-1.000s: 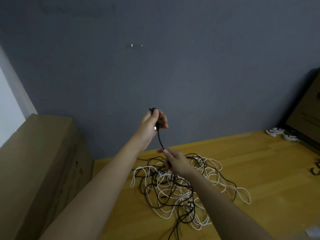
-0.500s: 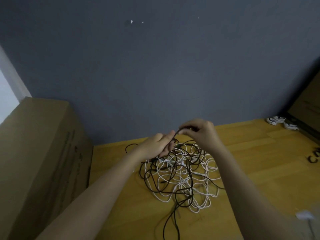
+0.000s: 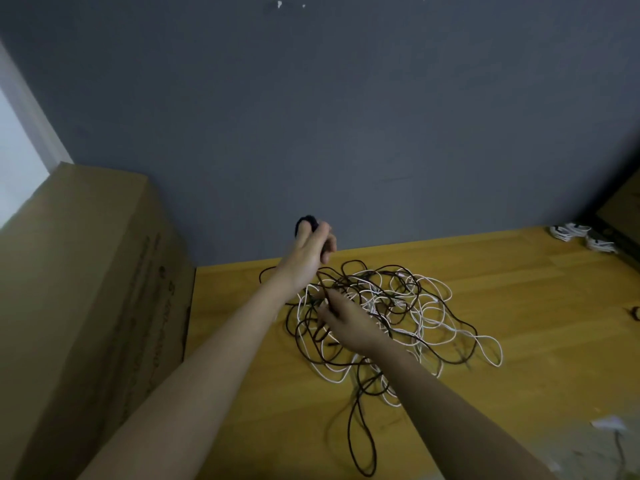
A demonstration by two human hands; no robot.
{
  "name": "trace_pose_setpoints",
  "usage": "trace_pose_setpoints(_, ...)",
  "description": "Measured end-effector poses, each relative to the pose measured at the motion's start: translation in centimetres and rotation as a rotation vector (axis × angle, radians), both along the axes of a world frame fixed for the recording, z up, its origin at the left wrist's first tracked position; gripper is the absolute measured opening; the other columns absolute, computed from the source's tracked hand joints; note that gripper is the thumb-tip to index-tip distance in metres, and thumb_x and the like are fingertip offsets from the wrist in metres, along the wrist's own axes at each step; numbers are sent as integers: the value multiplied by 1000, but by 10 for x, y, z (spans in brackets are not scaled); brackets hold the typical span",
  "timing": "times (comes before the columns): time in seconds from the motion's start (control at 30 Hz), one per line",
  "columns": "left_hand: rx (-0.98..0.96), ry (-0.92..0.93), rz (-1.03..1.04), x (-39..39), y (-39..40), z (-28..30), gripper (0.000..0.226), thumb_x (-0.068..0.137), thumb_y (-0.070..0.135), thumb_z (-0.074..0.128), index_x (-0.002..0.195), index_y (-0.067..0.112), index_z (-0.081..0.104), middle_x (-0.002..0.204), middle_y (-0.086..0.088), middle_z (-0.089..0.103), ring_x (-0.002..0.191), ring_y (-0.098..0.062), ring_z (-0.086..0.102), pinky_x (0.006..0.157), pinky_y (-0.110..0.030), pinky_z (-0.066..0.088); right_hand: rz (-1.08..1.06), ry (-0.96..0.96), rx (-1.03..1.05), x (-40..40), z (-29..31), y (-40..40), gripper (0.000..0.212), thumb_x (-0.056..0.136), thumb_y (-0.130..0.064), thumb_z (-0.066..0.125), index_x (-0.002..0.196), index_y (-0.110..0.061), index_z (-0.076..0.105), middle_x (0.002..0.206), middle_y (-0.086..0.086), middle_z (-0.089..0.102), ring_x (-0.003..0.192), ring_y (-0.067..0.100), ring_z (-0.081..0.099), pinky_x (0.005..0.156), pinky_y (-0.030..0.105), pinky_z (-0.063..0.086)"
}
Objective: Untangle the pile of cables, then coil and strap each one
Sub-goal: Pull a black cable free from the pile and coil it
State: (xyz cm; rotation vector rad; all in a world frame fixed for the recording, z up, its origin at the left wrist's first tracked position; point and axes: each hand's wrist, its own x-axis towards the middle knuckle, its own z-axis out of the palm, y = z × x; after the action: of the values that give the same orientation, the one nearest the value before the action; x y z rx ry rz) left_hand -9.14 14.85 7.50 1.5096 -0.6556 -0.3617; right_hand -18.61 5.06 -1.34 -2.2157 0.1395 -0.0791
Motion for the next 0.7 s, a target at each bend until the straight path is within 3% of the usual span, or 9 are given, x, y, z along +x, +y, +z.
trace_pose_setpoints(0.07,227,-285,67,4,0,-15,26,104,29,26,87,16,40,80,-7,50,64,-13,48,65,-30,41,27,-51,-48,-2,0,6,24,99,-25,46,121,-17,53,91,5,67,82,19,61,71,35,47)
trace_pose_setpoints(0.17,696,-639,-22,12,7,-38,28,102,37,28,98,11,38,72,-5,48,54,-16,48,47,-30,35,1,-130,-76,-6,5,2,22,98,-24,48,115,-13,59,86,1,66,76,11,59,65,31,45)
trace_pose_setpoints(0.27,986,-652,-162,16,14,-53,42,97,57,32,98,16,41,74,1,54,60,-12,52,49,-30,37,-132,-125,156,-12,8,-13,20,102,-24,42,113,-20,58,90,-11,61,76,-4,57,63,12,43)
trace_pose_setpoints(0.33,999,-614,-215,17,18,-60,51,86,71,40,89,20,45,80,2,56,65,-12,53,55,-30,39,-237,-101,355,-16,11,-25,25,104,-28,33,109,-25,58,99,-7,59,89,5,57,74,17,45)
trace_pose_setpoints(0.43,937,-602,-150,24,27,-58,46,85,66,50,77,21,45,71,3,54,54,-10,48,48,-24,34,-378,-36,488,-24,10,-45,28,103,-34,32,102,-28,60,99,-7,53,94,14,54,79,25,42)
trace_pose_setpoints(0.5,883,-606,-29,31,30,-52,43,90,56,50,70,19,41,64,2,48,50,-12,45,46,-25,30,-364,-49,461,-30,6,-52,19,100,-33,44,96,-24,59,90,-7,55,86,11,54,75,22,40)
trace_pose_setpoints(0.6,791,-670,148,34,22,-38,42,94,50,48,69,17,41,59,1,47,48,-15,46,45,-27,30,-246,-96,241,-27,3,-52,8,97,-25,52,93,-26,59,78,-10,57,65,-5,52,60,10,40)
trace_pose_setpoints(0.7,642,-603,286,37,10,-15,42,96,48,45,68,17,39,57,0,44,48,-15,44,45,-29,26,-363,-184,266,-19,13,-53,19,97,-20,53,87,-33,62,79,-8,63,64,-3,56,57,10,42)
